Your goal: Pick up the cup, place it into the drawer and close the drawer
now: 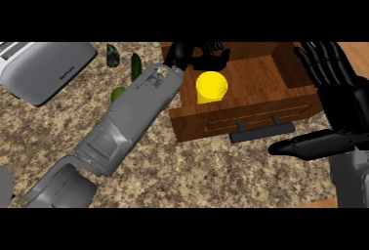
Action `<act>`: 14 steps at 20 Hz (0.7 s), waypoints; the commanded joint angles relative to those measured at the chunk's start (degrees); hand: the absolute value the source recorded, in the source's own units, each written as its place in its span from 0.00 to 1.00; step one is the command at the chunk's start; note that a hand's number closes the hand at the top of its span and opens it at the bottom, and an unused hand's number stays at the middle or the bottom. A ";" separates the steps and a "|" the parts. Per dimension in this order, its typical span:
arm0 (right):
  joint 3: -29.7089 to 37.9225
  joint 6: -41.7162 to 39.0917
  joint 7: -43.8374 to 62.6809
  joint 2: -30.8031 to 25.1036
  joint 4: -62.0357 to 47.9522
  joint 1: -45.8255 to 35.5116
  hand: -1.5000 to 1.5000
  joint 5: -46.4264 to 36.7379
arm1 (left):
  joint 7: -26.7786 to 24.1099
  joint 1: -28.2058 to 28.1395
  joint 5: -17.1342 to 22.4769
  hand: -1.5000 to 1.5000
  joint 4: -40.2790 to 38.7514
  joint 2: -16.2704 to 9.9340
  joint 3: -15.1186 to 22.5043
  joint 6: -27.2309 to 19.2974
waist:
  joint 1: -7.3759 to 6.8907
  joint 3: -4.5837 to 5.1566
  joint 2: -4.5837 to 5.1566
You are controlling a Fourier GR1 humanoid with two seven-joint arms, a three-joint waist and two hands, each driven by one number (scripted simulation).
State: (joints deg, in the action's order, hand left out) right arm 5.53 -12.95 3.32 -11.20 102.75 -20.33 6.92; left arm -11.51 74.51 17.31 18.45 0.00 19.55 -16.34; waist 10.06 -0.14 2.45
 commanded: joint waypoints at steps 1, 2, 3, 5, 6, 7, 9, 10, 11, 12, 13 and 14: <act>-0.51 -0.72 -0.09 -0.48 -1.95 -2.91 0.00 -0.18 | -1.74 -1.55 2.70 0.00 0.25 0.00 1.77 0.57 | 1.22 0.05 0.77; -1.79 -1.07 -0.16 0.53 -0.26 -1.22 0.00 0.15 | -2.93 -1.22 4.36 0.00 1.04 0.00 0.40 0.13 | 1.52 0.08 0.50; -2.87 -2.13 0.48 0.92 0.09 -1.19 0.00 1.15 | -3.73 -1.98 5.24 0.00 0.91 0.00 0.19 1.09 | 1.74 0.10 0.62; -3.51 -5.49 1.12 1.21 0.27 -2.29 0.00 5.89 | -6.02 -4.22 7.62 0.00 2.52 0.00 0.02 -0.52 | 2.64 0.10 0.57; -5.25 -6.78 1.42 1.59 -0.66 -2.75 0.00 6.19 | -5.58 -2.58 8.98 0.00 3.27 0.00 -0.63 0.33 | 2.18 0.11 0.65; -5.05 -8.44 0.84 1.11 -1.07 -2.24 1.00 7.63 | -6.72 -3.52 10.49 0.00 3.93 0.00 -0.97 1.13 | 2.41 0.09 0.72; -8.02 -12.63 0.93 0.65 -0.65 -3.17 1.00 9.40 | -8.89 -2.87 12.68 0.00 5.91 0.00 -1.49 2.06 | 2.10 0.13 0.49; -9.32 -14.02 1.61 1.13 -0.55 -2.82 1.00 10.92 | -11.47 -3.34 13.27 0.00 6.27 0.00 -1.85 2.08 | 2.13 0.16 0.65; -9.93 -16.13 1.99 0.17 -0.29 -1.38 1.00 12.03 | -12.86 -3.59 14.19 0.00 6.40 0.00 -2.39 2.05 | 1.59 0.14 0.33; -10.08 -17.77 3.65 -1.08 -0.97 -1.83 1.00 13.48 | -12.16 -1.57 15.41 0.00 6.75 0.00 -3.12 1.11 | 1.25 0.13 0.09; -11.88 -18.95 5.12 -2.03 -1.93 -2.70 1.00 12.34 | -13.59 -1.91 16.21 0.00 6.81 0.00 -3.37 0.63 | 0.31 0.19 0.16; -11.93 -20.18 5.14 -3.78 -2.83 -2.85 1.00 10.97 | -14.29 -2.21 17.49 0.00 7.20 0.00 -3.50 0.42 | -0.66 0.17 -0.10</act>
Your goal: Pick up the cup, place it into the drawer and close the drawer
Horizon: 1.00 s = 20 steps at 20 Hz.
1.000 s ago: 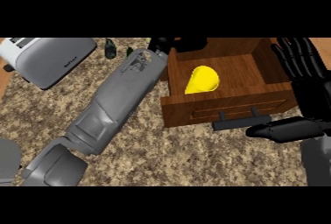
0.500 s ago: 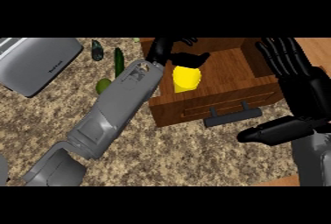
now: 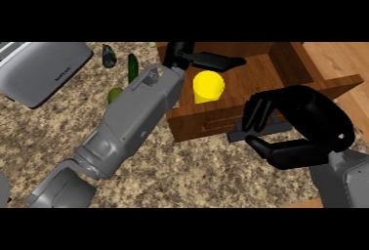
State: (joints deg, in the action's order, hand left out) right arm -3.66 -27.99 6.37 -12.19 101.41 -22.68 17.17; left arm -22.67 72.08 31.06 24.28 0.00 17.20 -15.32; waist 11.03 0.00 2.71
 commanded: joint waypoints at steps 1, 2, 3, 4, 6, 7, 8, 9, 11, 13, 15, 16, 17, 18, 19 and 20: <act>-4.39 -6.60 4.47 -5.15 -0.45 -0.59 1.00 -1.15 | -3.83 -0.36 3.91 0.00 1.18 0.00 -0.81 -1.96 | -2.04 0.07 -0.84; -6.06 -7.84 4.56 -6.07 -0.49 1.23 1.00 -3.10 | -4.73 -0.16 4.41 0.00 0.87 0.00 -1.73 -1.25 | -3.04 0.06 -0.92; -6.19 -10.30 4.91 -8.77 1.69 3.34 1.00 -3.12 | -3.15 1.30 4.21 0.00 0.09 0.00 -1.54 -2.81 | -3.09 -0.01 -1.55; -6.69 -8.54 6.66 -8.29 0.33 1.12 1.00 -5.17 | -4.04 1.69 4.62 0.00 -0.75 0.00 -1.74 -2.87 | -4.17 0.03 -1.24; -7.18 -9.19 5.59 -10.37 1.53 4.30 0.00 -9.39 | -6.65 -0.86 6.18 0.00 -0.64 0.00 -0.91 -3.96 | -4.09 -0.03 -1.48; -6.51 -9.10 5.37 -11.31 -0.33 3.73 0.00 -11.34 | -6.52 -0.15 6.11 0.00 -1.55 0.00 -0.79 -2.84 | -5.00 -0.04 -1.31; -6.48 -7.96 4.67 -11.68 0.14 1.29 0.00 -15.11 | -4.55 0.88 6.81 0.00 -1.44 0.00 -0.89 -4.20 | -6.03 -0.05 -1.61; -9.17 -6.59 2.21 -11.61 0.49 3.13 0.00 -22.16 | -4.50 0.78 6.78 0.00 -0.81 0.00 -1.34 -3.78 | -7.13 -0.09 -1.81; -9.29 -4.25 0.80 -11.41 -0.60 3.92 0.00 -25.69 | -8.45 -2.94 8.15 0.00 -1.00 0.00 -0.93 -2.44 | -7.34 -0.06 -1.70; -11.67 -0.15 0.43 -8.72 -6.10 3.58 0.00 -31.18 | -9.35 -2.64 7.40 0.00 -1.56 0.00 -3.11 0.58 | -10.03 -0.03 -1.76; -15.10 2.90 -2.53 -7.37 -9.75 6.13 0.00 -36.82 | -6.86 -1.91 7.58 0.00 -0.09 -0.66 -3.36 0.18 | -11.12 -0.06 -2.22; -17.07 4.28 -2.84 -6.92 -9.31 7.24 0.00 -39.28 | -11.19 -6.14 7.66 0.00 0.28 -0.01 -1.75 -0.34 | -10.29 -0.04 -2.22; -16.99 4.24 -2.84 -6.86 -13.39 6.09 0.00 -39.97 | -8.28 -4.60 7.01 0.00 1.42 -0.01 -2.53 -0.91 | -11.56 -0.04 -2.49; -16.30 4.99 -6.21 -6.70 -18.21 5.50 0.00 -40.30 | -8.15 -5.44 8.20 0.00 2.57 -1.88 -3.91 1.90 | -12.08 -0.05 -2.37; -16.05 4.17 -9.15 -7.67 -23.72 2.55 0.00 -41.16 | -9.93 -6.01 7.58 0.00 1.63 -1.55 -3.69 1.86 | -12.46 -0.08 -1.99; -17.77 5.02 -11.07 -7.84 -25.34 4.05 0.00 -43.14 | -8.94 -7.73 8.02 0.00 3.14 -2.05 -3.75 2.83 | -12.80 -0.07 -2.28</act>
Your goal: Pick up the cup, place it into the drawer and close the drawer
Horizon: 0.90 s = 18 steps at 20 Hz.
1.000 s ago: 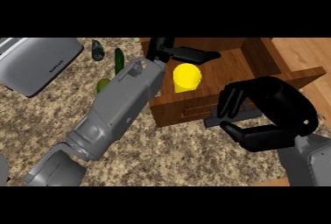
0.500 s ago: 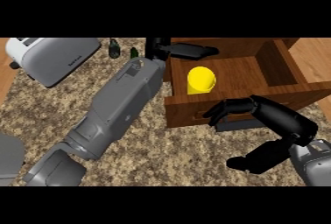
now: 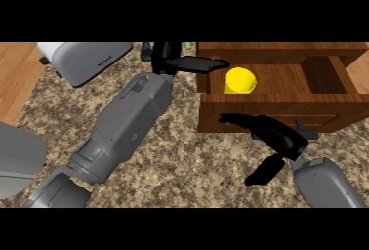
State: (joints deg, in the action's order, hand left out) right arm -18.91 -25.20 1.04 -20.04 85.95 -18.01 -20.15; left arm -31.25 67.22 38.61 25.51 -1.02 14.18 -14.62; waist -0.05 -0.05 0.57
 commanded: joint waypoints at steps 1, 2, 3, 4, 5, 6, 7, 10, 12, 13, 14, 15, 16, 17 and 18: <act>-2.72 2.66 -7.33 0.12 -14.36 -3.30 0.00 -7.21 | -0.49 -2.39 1.09 0.00 1.70 -1.87 -1.60 3.59 | -2.04 -0.03 0.21; -3.19 4.85 -7.47 2.64 -18.57 -5.07 0.00 -8.54 | -1.51 -3.37 0.50 0.00 2.04 -2.27 -1.43 2.84 | -2.44 -0.04 0.18; -2.34 4.33 -8.54 2.18 -22.28 -7.27 1.00 -8.66 | -0.26 -4.38 0.16 0.00 3.17 -3.37 -0.88 3.16 | -3.14 -0.05 0.01; -2.04 6.53 -10.84 3.24 -26.74 -8.62 1.00 -9.91 | -0.25 -4.47 0.78 0.00 4.36 -2.73 -1.59 2.78 | -3.01 -0.06 0.01; -1.78 8.66 -9.39 5.37 -29.95 -10.59 1.00 -10.84 | -0.72 -6.95 -0.08 0.00 5.36 -2.03 -0.03 3.24 | -4.52 -0.08 0.00; -0.58 8.67 -9.45 5.19 -31.99 -11.86 1.00 -10.55 | -0.28 -9.41 0.23 0.00 7.07 -5.30 -0.28 6.01 | -4.61 -0.05 -0.23; 1.28 10.04 -12.75 4.96 -36.68 -14.21 1.00 -10.30 | -1.22 -9.48 0.68 0.00 6.81 -3.87 -0.83 5.52 | -4.77 -0.10 0.27; 3.78 13.42 -20.95 4.23 -43.69 -17.23 1.00 -10.19 | 1.09 -9.90 0.37 0.00 9.25 -6.15 -0.46 5.77 | -5.58 -0.20 0.36; 6.19 15.55 -20.49 5.90 -47.90 -20.83 1.00 -9.50 | 0.55 -11.75 0.31 0.00 10.08 -5.75 0.07 7.01 | -6.83 -0.23 0.79; 8.03 15.07 -20.58 4.09 -48.60 -23.80 1.00 -8.93 | 1.72 -13.24 0.93 0.00 11.61 -7.66 -0.25 8.57 | -6.98 -0.18 0.37; 9.78 15.63 -22.42 3.37 -50.44 -25.05 1.00 -7.94 | 0.02 -14.67 0.46 0.00 10.87 -7.25 -0.05 8.69 | -6.65 -0.20 0.85; 12.13 15.10 -24.59 0.85 -51.05 -25.45 1.00 -6.22 | 1.97 -13.77 1.39 0.00 12.28 -8.68 -0.68 9.67 | -7.25 -0.25 0.76; 12.92 14.98 -23.69 0.77 -52.80 -28.15 1.00 -6.14 | 3.69 -12.96 1.40 0.00 13.10 -8.75 -0.34 9.50 | -7.85 -0.27 0.78; 13.17 15.97 -22.71 2.15 -54.96 -29.80 1.00 -6.38 | 1.75 -15.46 0.88 0.00 13.32 -9.03 0.08 10.51 | -8.41 -0.23 1.09; 14.98 16.66 -24.27 -0.63 -55.31 -29.86 1.00 -5.58 | 2.51 -15.50 1.21 0.00 14.41 -9.08 0.07 10.30 | -9.16 -0.31 1.04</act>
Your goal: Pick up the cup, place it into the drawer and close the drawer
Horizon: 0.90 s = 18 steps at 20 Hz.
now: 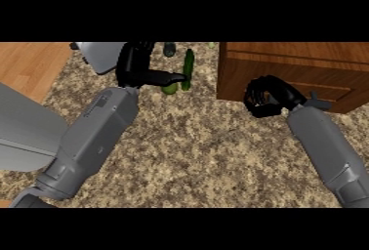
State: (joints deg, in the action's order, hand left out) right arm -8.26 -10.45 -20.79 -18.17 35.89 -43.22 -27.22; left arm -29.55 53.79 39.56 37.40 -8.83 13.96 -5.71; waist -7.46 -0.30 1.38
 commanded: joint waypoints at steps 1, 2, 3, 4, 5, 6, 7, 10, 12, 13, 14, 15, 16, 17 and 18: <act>5.45 1.32 -3.25 -3.28 -6.63 -6.60 1.00 2.21 | 0.68 -1.75 0.07 0.00 2.04 -1.26 0.26 1.43 | -1.25 -0.06 0.74; 5.35 2.94 -2.54 -2.78 -7.32 -7.38 1.00 1.59 | 1.42 -2.78 0.23 0.00 2.13 -2.93 0.17 2.86 | -1.68 -0.03 0.74; 6.71 2.52 -1.16 -4.48 -7.99 -8.04 1.00 2.38 | 0.90 -3.78 0.47 0.00 3.05 -1.89 0.36 2.85 | -2.01 0.00 0.60; 7.10 1.80 -1.14 -4.61 -7.97 -9.17 1.00 2.90 | 1.64 -3.32 0.03 0.00 3.56 -2.99 0.59 2.72 | -2.30 -0.02 0.45; 7.11 3.35 0.90 -3.19 -8.64 -9.44 1.00 2.69 | 1.48 -3.92 0.13 0.00 3.72 -1.91 0.86 2.58 | -2.86 0.00 0.73; 8.37 1.49 0.65 -4.82 -7.97 -10.67 1.00 4.11 | 0.67 -4.72 -0.49 0.00 3.80 -2.09 1.46 3.16 | -3.14 0.01 0.85; 8.30 1.26 0.22 -5.29 -8.12 -10.04 1.00 4.11 | 1.81 -4.30 0.29 0.00 4.03 -3.87 0.62 4.46 | -3.55 0.00 1.08; 9.04 -0.83 1.34 -6.64 -7.26 -11.65 1.00 5.18 | 1.47 -4.11 -0.04 0.00 4.89 -4.04 0.81 4.50 | -3.92 0.06 0.99; 9.22 -1.54 1.08 -7.37 -6.69 -11.40 1.00 5.61 | 1.17 -5.93 0.21 0.00 5.29 -3.63 1.10 5.32 | -4.21 0.11 0.99; 9.66 -2.03 0.78 -7.47 -6.54 -11.01 1.00 6.28 | 1.83 -5.69 0.48 0.00 5.32 -4.10 0.92 5.84 | -4.33 0.06 1.25; 9.90 -3.00 0.76 -8.52 -5.88 -11.43 1.00 6.64 | 2.07 -5.87 0.32 0.00 5.24 -3.76 1.28 5.83 | -4.02 0.09 1.22; 9.47 -3.72 0.55 -8.78 -5.74 -10.94 1.00 6.48 | 1.61 -5.54 0.55 0.00 5.66 -2.72 1.11 5.21 | -4.25 0.07 1.48; 9.67 -3.75 0.11 -8.79 -5.18 -10.84 1.00 6.83 | 0.88 -6.47 0.08 0.00 5.32 -2.41 1.60 5.46 | -3.99 0.09 1.75; 10.56 -4.91 0.51 -8.99 -5.11 -10.88 1.00 8.04 | 1.46 -6.09 0.61 0.00 5.88 -3.40 0.98 5.84 | -4.77 0.08 1.47; 10.46 -5.18 0.11 -9.28 -4.97 -10.10 1.00 8.07 | 1.57 -6.83 0.72 0.00 6.14 -3.40 1.27 6.71 | -4.90 0.07 1.51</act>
State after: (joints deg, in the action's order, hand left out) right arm -2.84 -22.55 -24.64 -21.11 33.23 -43.71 -18.80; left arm -28.15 47.94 39.95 42.80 -12.07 15.08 -0.20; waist -10.06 -0.93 1.95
